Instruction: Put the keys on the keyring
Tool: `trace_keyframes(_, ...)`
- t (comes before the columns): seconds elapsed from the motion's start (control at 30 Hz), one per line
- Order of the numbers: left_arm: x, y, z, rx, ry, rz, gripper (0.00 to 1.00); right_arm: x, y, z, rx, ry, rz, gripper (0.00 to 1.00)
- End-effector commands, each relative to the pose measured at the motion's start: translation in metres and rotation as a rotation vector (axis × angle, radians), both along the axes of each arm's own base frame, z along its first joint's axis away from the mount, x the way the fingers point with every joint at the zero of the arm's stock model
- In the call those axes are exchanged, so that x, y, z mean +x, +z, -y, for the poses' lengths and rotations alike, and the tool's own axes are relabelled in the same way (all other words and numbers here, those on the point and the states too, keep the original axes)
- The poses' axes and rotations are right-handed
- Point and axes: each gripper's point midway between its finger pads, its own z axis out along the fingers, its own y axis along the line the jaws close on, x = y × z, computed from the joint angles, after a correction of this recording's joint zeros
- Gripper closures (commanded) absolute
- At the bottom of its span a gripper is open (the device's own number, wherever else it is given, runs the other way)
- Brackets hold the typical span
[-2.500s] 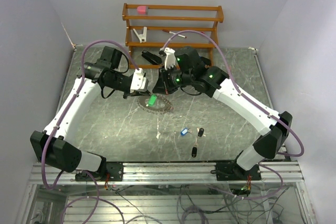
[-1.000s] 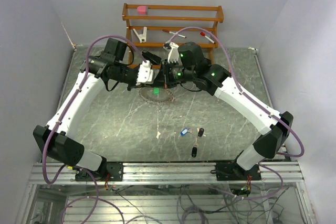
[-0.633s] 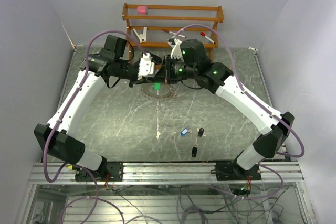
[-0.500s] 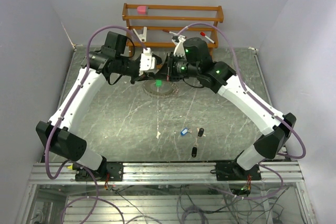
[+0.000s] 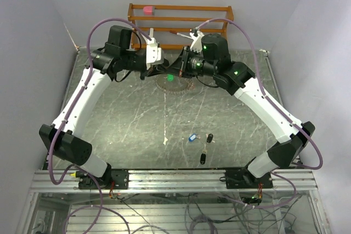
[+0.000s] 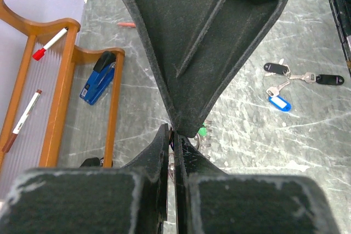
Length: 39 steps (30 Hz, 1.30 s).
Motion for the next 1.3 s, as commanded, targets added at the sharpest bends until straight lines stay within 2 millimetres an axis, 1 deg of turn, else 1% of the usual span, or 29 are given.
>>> trace_keyframes(0.0, -0.010, 0.044, 0.022, -0.126, -0.108, 0.079, 0.93, 0.009, 0.011, -0.007, 0.071, -0.030, 0.005, 1.00)
trace_keyframes(0.23, -0.008, 0.056, 0.026, -0.150, -0.114, 0.091, 0.93, 0.017, 0.022, -0.006, 0.101, -0.063, 0.010, 0.99)
trace_keyframes(0.43, -0.009, 0.062, 0.028, -0.160, -0.124, 0.103, 0.93, 0.018, 0.028, -0.003, 0.116, -0.077, 0.008, 0.89)
trace_keyframes(0.57, -0.008, 0.066, 0.029, -0.165, -0.125, 0.117, 0.93, 0.018, 0.034, 0.005, 0.115, -0.104, 0.016, 0.83)
trace_keyframes(0.63, -0.008, 0.067, 0.030, -0.169, -0.126, 0.113, 0.93, 0.018, 0.037, 0.007, 0.121, -0.112, 0.022, 0.81)
trace_keyframes(0.73, -0.008, 0.066, 0.031, -0.173, -0.129, 0.105, 0.93, 0.017, 0.040, 0.011, 0.122, -0.121, 0.018, 0.75)
trace_keyframes(1.03, -0.006, 0.073, 0.032, -0.183, -0.134, 0.124, 0.93, 0.017, 0.044, 0.020, 0.122, -0.141, 0.009, 0.75)
trace_keyframes(1.27, -0.005, 0.078, 0.033, -0.190, -0.139, 0.134, 0.93, 0.016, 0.046, 0.028, 0.098, -0.163, 0.009, 0.72)
